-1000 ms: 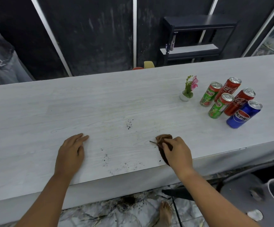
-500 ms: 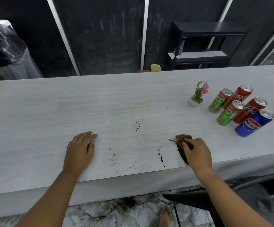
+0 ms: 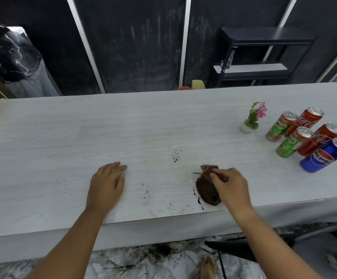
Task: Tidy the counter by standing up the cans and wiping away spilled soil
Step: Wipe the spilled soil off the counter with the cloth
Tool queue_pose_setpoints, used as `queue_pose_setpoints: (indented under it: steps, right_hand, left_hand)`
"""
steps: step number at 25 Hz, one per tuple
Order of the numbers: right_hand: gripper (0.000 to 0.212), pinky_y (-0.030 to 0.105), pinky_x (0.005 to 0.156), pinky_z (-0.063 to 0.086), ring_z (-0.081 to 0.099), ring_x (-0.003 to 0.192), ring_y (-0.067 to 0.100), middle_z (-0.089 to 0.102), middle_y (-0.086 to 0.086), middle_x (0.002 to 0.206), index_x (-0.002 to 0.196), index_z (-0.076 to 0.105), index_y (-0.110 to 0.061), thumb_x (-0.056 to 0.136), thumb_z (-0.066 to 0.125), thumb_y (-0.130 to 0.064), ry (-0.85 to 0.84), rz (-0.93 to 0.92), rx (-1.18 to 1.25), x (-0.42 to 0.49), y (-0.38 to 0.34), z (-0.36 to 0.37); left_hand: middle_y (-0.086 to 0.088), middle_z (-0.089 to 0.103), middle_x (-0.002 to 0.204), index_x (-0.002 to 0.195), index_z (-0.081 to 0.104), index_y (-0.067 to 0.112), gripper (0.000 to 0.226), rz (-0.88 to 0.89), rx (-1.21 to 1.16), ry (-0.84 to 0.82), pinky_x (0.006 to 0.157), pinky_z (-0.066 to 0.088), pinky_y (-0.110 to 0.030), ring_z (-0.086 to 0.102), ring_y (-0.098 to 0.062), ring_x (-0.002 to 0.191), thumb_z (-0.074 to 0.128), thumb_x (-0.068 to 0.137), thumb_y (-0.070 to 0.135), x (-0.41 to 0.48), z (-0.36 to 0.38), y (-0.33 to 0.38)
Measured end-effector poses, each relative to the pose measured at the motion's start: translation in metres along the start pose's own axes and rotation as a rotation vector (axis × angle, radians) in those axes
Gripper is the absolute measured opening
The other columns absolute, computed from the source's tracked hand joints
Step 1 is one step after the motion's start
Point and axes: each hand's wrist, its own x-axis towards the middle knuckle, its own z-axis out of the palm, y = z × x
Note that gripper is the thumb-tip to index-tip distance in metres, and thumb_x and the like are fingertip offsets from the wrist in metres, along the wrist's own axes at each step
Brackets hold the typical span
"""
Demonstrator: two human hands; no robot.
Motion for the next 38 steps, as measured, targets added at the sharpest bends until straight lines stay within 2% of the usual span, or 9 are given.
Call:
queue_pose_setpoints:
  steps: [4,7,12,16,19,23,26,32,38]
  right_hand:
    - [0.023,0.014,0.071,0.041,0.059,0.088,0.016,0.063,0.000,0.100,0.118,0.081,-0.019,0.098,0.074,-0.028,0.108,0.036,-0.083,0.048,0.017,-0.036]
    - [0.027,0.027,0.078,0.046,0.061,0.090,0.024,0.063,0.009,0.107,0.124,0.079,-0.013,0.102,0.070,-0.025,0.072,0.098,-0.208,0.059,0.029,-0.027]
    - [0.027,0.034,0.075,0.052,0.069,0.088,0.034,0.068,0.013,0.106,0.124,0.080,-0.013,0.099,0.073,-0.022,0.039,-0.053,-0.266,0.029,0.011,0.015]
    - [0.026,0.027,0.077,0.051,0.068,0.088,0.024,0.066,0.004,0.103,0.123,0.080,-0.017,0.098,0.075,-0.022,-0.094,-0.151,-0.155,0.001,-0.017,0.049]
    - [0.025,0.016,0.076,0.044,0.064,0.089,0.014,0.064,-0.003,0.099,0.122,0.081,-0.018,0.098,0.076,-0.023,-0.113,-0.112,0.001,0.011,-0.024,0.045]
    - [0.024,0.027,0.084,0.044,0.064,0.094,0.023,0.064,0.003,0.101,0.119,0.081,-0.016,0.097,0.076,-0.024,0.083,-0.022,-0.060,0.076,-0.005,0.002]
    - [0.030,0.031,0.085,0.049,0.066,0.103,0.029,0.066,0.012,0.116,0.129,0.078,-0.015,0.102,0.069,-0.025,0.015,0.056,-0.228,0.104,0.016,-0.005]
    - [0.030,0.038,0.084,0.055,0.068,0.096,0.033,0.070,0.012,0.106,0.127,0.079,-0.013,0.097,0.075,-0.019,-0.089,-0.208,-0.239,0.052,-0.015,0.051]
    - [0.027,0.010,0.080,0.044,0.063,0.091,0.013,0.066,-0.003,0.100,0.125,0.080,-0.016,0.098,0.077,-0.019,-0.214,-0.265,-0.035,0.033,-0.037,0.071]
  left_hand:
    - [0.009,0.064,0.147,0.136,0.072,0.033,0.040,0.000,0.009,-0.002,0.109,0.046,-0.046,0.054,-0.018,0.138,0.047,0.105,0.039,0.000,0.001,-0.001]
    - [0.009,0.064,0.146,0.136,0.072,0.033,0.041,-0.002,0.008,0.004,0.108,0.046,-0.046,0.054,-0.018,0.137,0.047,0.104,0.040,-0.001,0.001,0.000]
    - [0.011,0.063,0.147,0.137,0.070,0.035,0.040,-0.009,0.017,-0.004,0.110,0.044,-0.044,0.053,-0.016,0.139,0.048,0.104,0.041,-0.001,0.000,0.001]
    - [0.011,0.062,0.148,0.138,0.070,0.035,0.041,-0.013,0.027,-0.012,0.111,0.041,-0.040,0.052,-0.015,0.140,0.048,0.105,0.040,-0.001,-0.002,0.005]
    - [0.011,0.062,0.148,0.139,0.070,0.034,0.041,-0.020,0.022,-0.017,0.111,0.042,-0.042,0.052,-0.016,0.140,0.048,0.104,0.040,0.000,-0.004,0.007]
    - [0.010,0.063,0.147,0.138,0.071,0.033,0.042,-0.012,0.016,-0.017,0.111,0.043,-0.045,0.053,-0.017,0.139,0.048,0.104,0.041,-0.002,-0.005,0.008]
    - [0.010,0.062,0.147,0.138,0.070,0.034,0.042,-0.019,0.013,-0.015,0.111,0.043,-0.045,0.053,-0.017,0.139,0.047,0.104,0.041,-0.001,-0.006,0.009]
    - [0.011,0.062,0.148,0.139,0.070,0.033,0.041,-0.023,0.020,-0.024,0.111,0.042,-0.043,0.052,-0.016,0.140,0.048,0.104,0.040,0.000,-0.008,0.011]
    - [0.012,0.061,0.149,0.139,0.069,0.033,0.041,-0.036,0.017,-0.028,0.114,0.039,-0.040,0.051,-0.015,0.141,0.048,0.105,0.040,0.000,-0.009,0.012]
